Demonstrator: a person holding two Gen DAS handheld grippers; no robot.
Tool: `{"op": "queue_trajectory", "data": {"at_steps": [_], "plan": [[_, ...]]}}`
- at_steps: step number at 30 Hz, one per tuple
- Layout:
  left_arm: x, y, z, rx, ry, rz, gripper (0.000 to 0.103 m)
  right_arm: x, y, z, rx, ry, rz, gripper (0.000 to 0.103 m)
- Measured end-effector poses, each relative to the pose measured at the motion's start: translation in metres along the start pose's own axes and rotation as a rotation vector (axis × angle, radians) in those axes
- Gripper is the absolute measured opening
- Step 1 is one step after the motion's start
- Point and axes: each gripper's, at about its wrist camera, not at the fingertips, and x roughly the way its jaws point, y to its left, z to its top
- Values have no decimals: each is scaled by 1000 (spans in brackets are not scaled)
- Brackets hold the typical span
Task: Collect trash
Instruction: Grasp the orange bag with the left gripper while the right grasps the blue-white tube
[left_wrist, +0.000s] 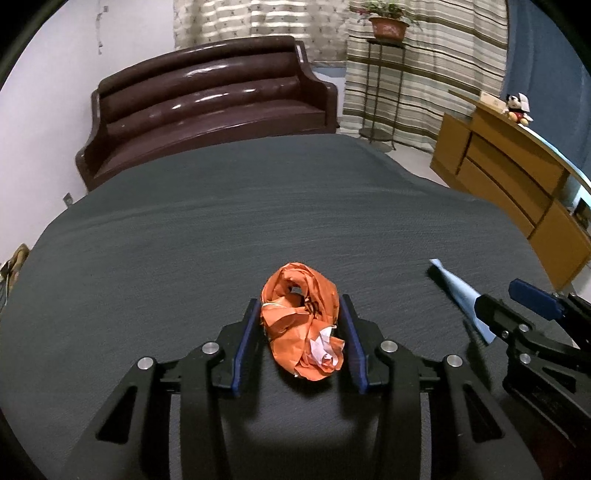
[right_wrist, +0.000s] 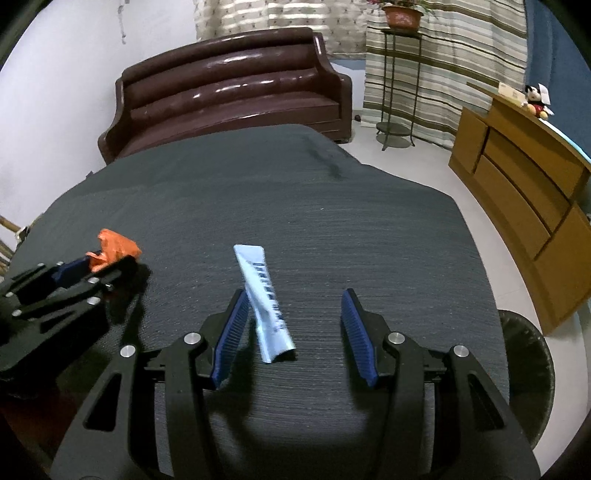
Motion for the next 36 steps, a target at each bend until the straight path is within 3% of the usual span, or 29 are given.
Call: {"op": "queue_trajectory", "data": {"at_steps": [4, 17, 36], "plan": [[-3, 12, -3, -22, 8, 24, 43, 7, 7, 0, -16, 27, 1, 49], [-12, 21, -15, -46, 13, 61, 43, 11, 17, -5, -44, 46, -42, 14], [-23, 13, -20, -54, -10, 53, 43, -16, 13, -18, -15, 9, -44, 13]]}}
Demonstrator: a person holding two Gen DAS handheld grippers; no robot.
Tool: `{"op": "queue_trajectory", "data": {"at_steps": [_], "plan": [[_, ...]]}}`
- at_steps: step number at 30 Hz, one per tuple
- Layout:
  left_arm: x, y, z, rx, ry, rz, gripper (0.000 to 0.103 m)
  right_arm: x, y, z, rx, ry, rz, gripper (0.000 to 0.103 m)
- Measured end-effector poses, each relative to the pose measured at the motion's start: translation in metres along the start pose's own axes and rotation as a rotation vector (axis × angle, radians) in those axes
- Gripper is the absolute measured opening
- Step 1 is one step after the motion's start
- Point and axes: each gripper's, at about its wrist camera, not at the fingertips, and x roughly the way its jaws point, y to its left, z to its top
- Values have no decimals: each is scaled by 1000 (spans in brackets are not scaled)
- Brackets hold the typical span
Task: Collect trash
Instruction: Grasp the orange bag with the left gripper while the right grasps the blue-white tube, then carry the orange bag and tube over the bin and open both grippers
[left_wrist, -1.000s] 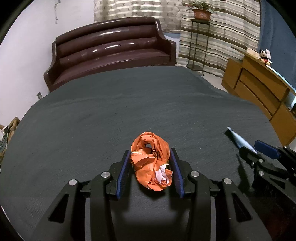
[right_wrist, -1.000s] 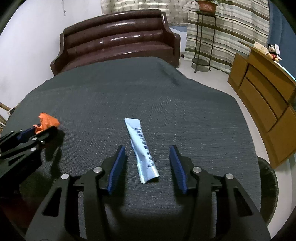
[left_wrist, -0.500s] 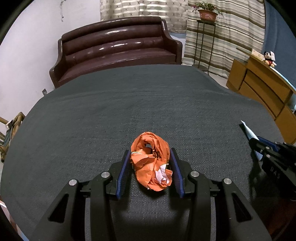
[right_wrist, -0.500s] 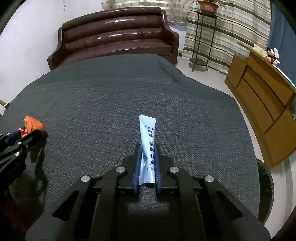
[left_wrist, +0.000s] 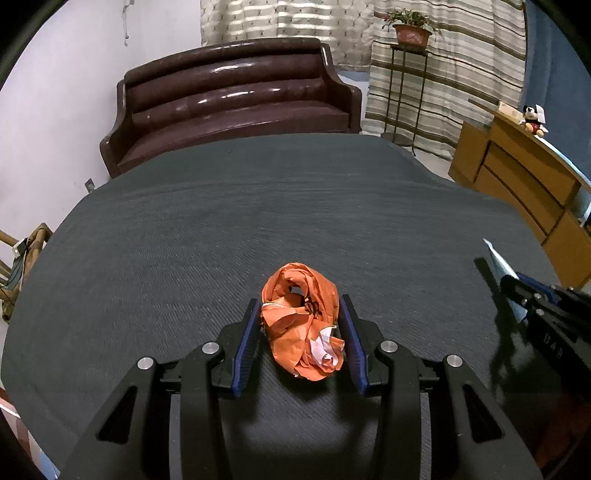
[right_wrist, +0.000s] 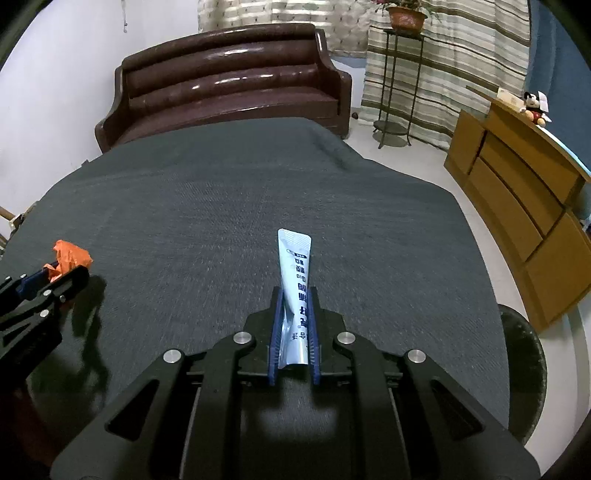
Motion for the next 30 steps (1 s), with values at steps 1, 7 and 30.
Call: {"op": "queue_trajectory", "data": {"at_steps": [1, 7, 30], "plan": [[-2, -1, -1, 1, -2, -3, 43, -2, -1, -3, 2, -1, 0, 13], [-15, -14, -4, 19, -21, -23, 43, -19, -11, -15, 27, -15, -4, 13], [-43, -115, -16, 159, -94, -148, 43, -88, -106, -51, 129, -115, -124, 13]]}}
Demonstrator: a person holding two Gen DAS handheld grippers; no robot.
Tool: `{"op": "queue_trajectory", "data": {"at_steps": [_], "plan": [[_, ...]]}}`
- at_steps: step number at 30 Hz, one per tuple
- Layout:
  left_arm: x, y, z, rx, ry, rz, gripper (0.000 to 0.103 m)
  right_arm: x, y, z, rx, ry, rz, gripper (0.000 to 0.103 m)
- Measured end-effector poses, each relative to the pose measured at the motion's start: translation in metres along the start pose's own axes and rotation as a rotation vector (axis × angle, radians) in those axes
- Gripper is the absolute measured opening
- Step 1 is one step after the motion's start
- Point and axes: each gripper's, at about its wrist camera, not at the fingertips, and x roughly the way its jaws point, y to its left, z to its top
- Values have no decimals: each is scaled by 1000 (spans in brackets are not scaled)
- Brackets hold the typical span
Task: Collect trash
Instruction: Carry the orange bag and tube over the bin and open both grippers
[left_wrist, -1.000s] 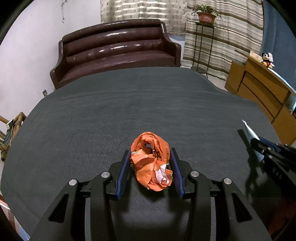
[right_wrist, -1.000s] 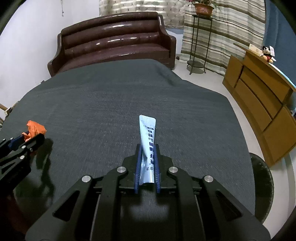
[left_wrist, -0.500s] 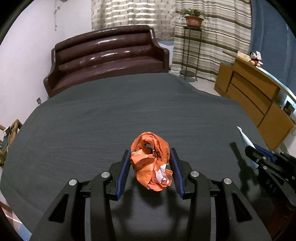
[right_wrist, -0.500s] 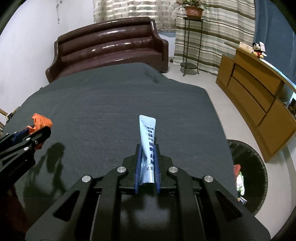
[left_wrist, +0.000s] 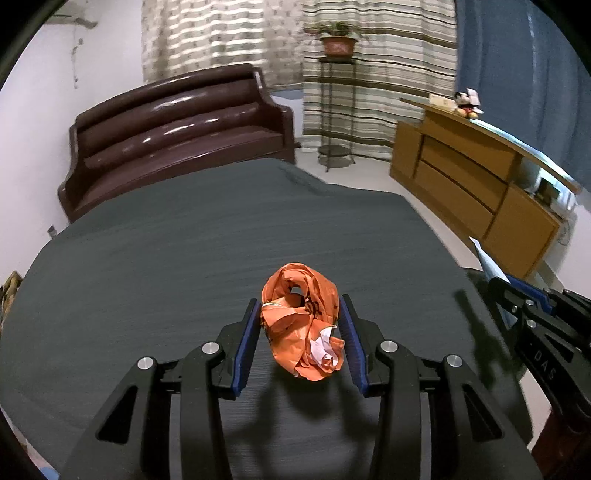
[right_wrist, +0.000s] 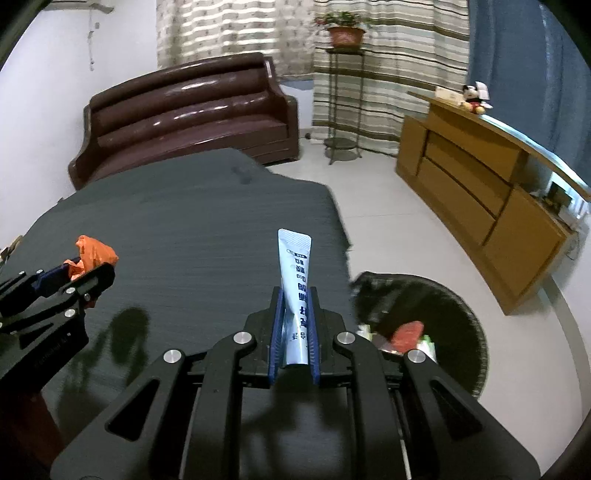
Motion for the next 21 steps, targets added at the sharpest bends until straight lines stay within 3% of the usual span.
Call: {"op": "queue_trajectory", "data": {"at_steps": [21], "plan": [[13, -108, 10, 135, -30, -146, 43, -11, -117, -11, 157, -29, -158, 13]]}}
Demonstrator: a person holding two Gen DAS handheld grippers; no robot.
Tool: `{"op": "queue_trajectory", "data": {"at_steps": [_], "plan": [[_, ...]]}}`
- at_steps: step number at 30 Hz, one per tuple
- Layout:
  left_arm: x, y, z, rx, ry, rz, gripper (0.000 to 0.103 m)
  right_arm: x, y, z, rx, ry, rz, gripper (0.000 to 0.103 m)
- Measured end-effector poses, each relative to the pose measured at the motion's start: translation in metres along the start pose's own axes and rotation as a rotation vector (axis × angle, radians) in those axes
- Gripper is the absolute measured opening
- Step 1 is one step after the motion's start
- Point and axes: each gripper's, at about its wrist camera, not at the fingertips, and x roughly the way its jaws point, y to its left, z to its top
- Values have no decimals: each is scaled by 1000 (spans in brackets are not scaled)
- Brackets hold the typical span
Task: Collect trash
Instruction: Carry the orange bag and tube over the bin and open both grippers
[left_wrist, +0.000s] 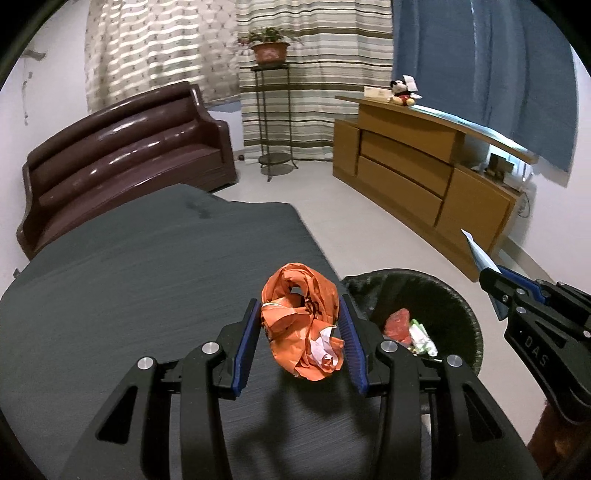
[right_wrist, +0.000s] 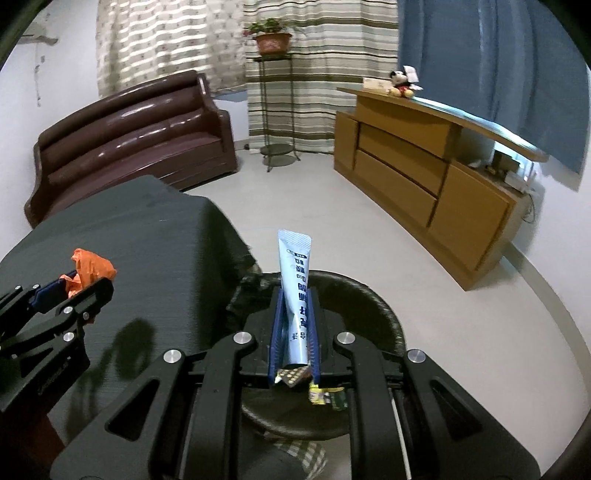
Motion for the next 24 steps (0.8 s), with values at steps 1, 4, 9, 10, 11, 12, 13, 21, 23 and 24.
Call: {"op": "queue_trajectory", "data": {"at_steps": [1, 4, 9, 10, 11, 12, 13, 21, 23, 24], "plan": [[1, -4, 0, 5, 0, -4, 43, 1, -5, 0, 8, 1, -6, 13], [7, -14, 1, 18, 6, -19, 43, 4, -15, -2, 25, 5, -19, 13], [15, -31, 4, 37, 12, -34, 43, 10, -28, -6, 50, 16, -33, 13], [17, -35, 5, 40, 12, -36, 43, 10, -30, -7, 54, 18, -35, 13], [17, -37, 4, 44, 13, -39, 43, 11, -33, -8, 59, 20, -37, 13], [19, -41, 5, 50, 15, -43, 43, 12, -34, -8, 62, 22, -38, 13], [20, -43, 4, 53, 15, -44, 43, 13, -36, -8, 66, 24, -40, 13], [30, -57, 4, 68, 35, -50, 43, 18, -48, -16, 95, 35, -52, 13], [33, -59, 6, 71, 40, -51, 43, 20, -49, -17, 101, 39, -54, 13], [35, -61, 6, 76, 42, -52, 43, 21, -50, -17, 103, 41, -55, 13]]}}
